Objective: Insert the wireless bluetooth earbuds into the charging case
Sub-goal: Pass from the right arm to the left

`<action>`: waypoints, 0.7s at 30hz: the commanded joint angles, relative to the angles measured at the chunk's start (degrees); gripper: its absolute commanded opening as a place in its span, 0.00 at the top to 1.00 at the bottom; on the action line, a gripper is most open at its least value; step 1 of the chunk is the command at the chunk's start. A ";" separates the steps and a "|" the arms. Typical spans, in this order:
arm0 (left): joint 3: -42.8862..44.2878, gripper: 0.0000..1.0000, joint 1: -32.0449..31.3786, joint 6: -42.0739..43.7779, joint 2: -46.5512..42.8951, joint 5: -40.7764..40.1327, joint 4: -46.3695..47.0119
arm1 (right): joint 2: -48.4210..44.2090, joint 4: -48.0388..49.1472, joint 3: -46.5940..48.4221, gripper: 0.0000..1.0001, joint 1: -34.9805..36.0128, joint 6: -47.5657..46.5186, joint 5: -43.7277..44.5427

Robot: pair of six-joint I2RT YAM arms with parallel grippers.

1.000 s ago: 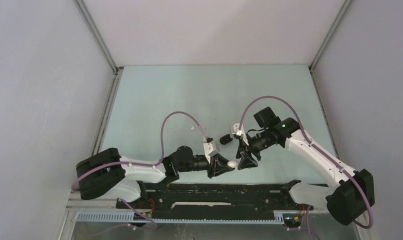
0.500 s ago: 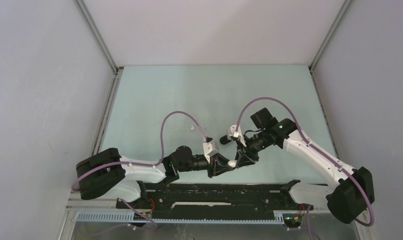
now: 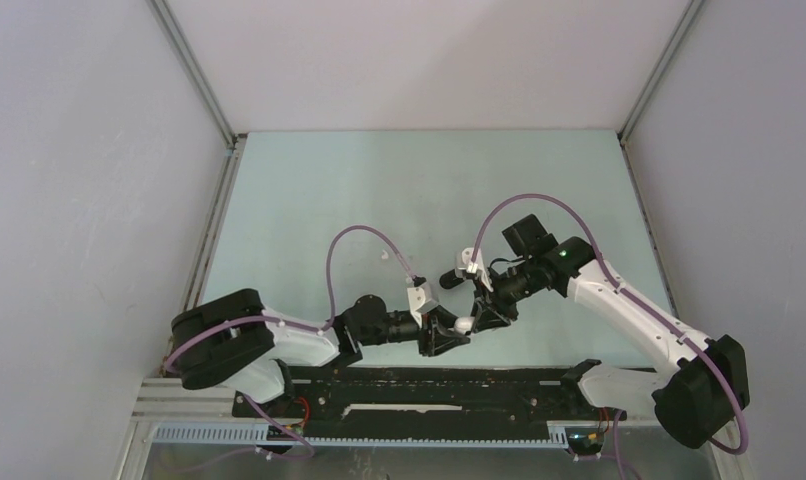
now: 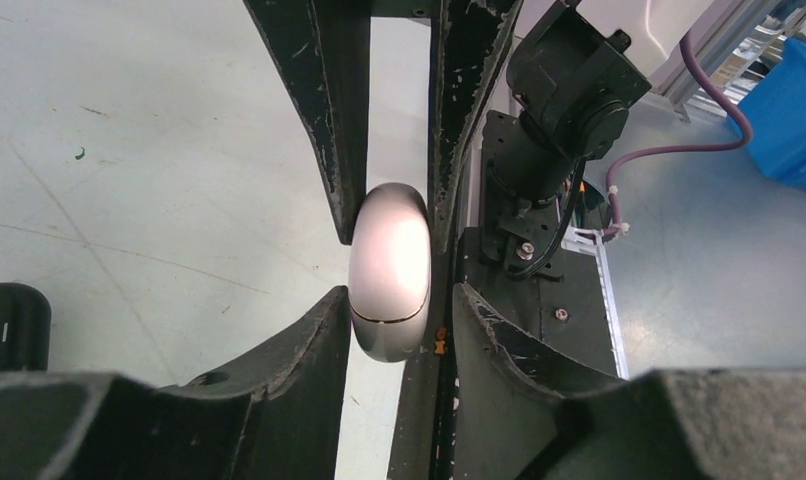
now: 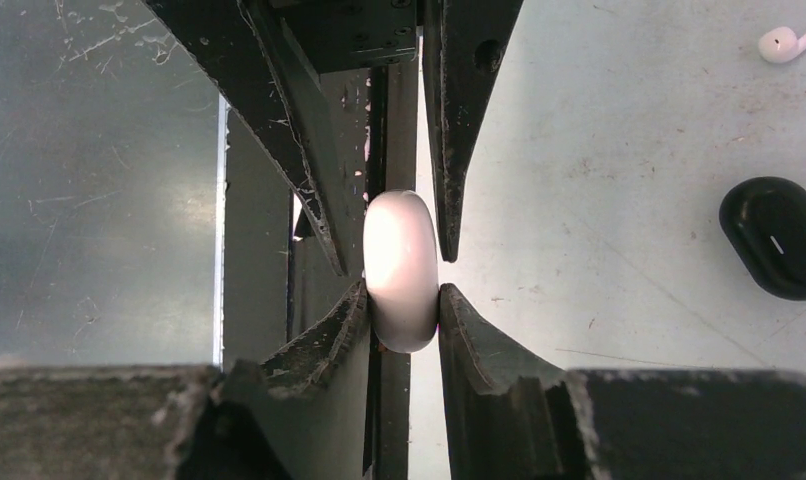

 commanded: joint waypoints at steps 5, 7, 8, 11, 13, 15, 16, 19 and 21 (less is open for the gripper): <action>-0.08 0.59 -0.33 -1.32 2.16 0.09 8.14 | -1.25 1.62 0.00 0.81 -0.16 0.74 -0.25; 0.12 0.64 -0.33 -1.40 2.49 0.30 8.24 | -1.11 1.62 0.01 0.81 -0.19 0.78 -0.25; 0.21 0.65 -0.33 -1.41 2.71 0.38 8.32 | -1.11 1.70 -0.03 0.81 -0.15 0.82 -0.30; 0.25 0.61 -0.33 -1.70 3.27 0.39 8.44 | -1.38 1.89 0.01 0.81 -0.28 1.13 -0.34; 0.03 0.56 -0.33 -1.84 3.43 0.09 8.70 | -1.69 1.97 -0.01 0.81 -0.64 1.18 -0.63; -0.18 0.56 -0.33 -1.85 3.57 -0.22 9.05 | -1.85 1.95 -0.06 0.81 -0.89 1.19 -0.76; -0.20 0.56 -0.33 -1.85 3.61 -0.28 9.09 | -1.83 1.88 -0.05 0.81 -1.01 1.18 -0.82; -0.12 0.59 -0.33 -2.02 3.74 -0.29 9.27 | -1.79 1.75 -0.05 0.81 -1.11 1.18 -0.87; -0.04 0.60 -0.33 -2.18 3.88 -0.40 9.25 | -1.91 1.83 -0.06 0.81 -1.18 1.18 -0.87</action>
